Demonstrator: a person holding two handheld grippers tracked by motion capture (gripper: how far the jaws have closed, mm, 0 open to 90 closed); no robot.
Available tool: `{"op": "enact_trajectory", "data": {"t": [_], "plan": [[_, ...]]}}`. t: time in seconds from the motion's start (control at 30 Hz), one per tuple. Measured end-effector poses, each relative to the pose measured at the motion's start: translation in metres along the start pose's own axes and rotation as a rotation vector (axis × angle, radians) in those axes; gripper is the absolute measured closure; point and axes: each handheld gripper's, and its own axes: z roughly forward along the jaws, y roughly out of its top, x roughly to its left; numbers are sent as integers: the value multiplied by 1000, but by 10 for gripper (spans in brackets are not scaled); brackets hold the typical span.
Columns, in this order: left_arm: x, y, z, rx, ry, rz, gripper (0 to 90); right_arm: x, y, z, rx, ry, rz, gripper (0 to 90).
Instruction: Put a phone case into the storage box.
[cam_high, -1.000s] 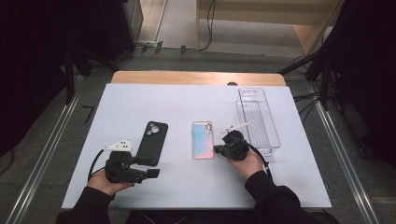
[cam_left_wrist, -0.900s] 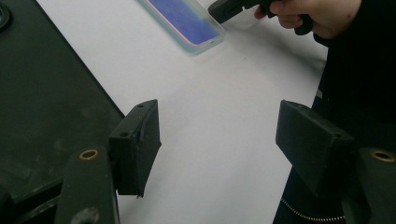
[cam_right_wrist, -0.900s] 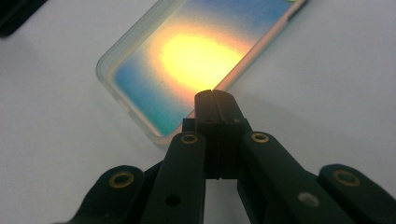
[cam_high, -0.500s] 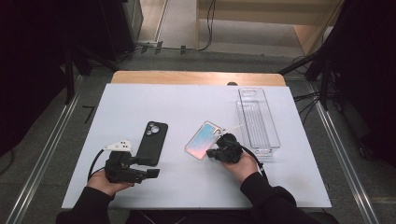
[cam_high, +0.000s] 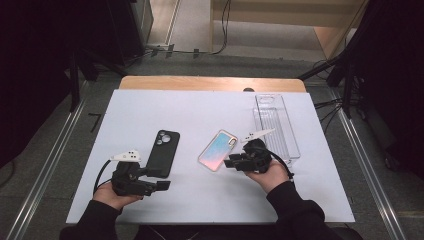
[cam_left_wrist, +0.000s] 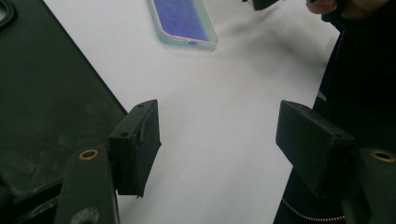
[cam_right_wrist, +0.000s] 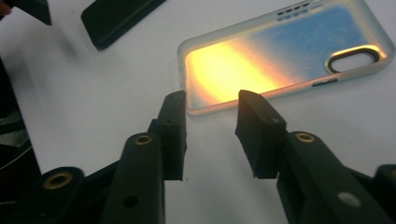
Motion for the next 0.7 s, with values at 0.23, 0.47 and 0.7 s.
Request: {"op": "enact_trajectory", "data": {"t": [0.23, 0.47, 0.7], "plan": [[1, 0, 1, 4, -2, -13, 305, 0, -6, -26, -51, 30, -44, 439], [1, 0, 1, 9, -8, -22, 305, -2, -17, -42, -47, 61, -73, 386], [1, 0, 2, 11, -4, -19, 305, -9, -31, -53, -53, 74, -55, 310]]}}
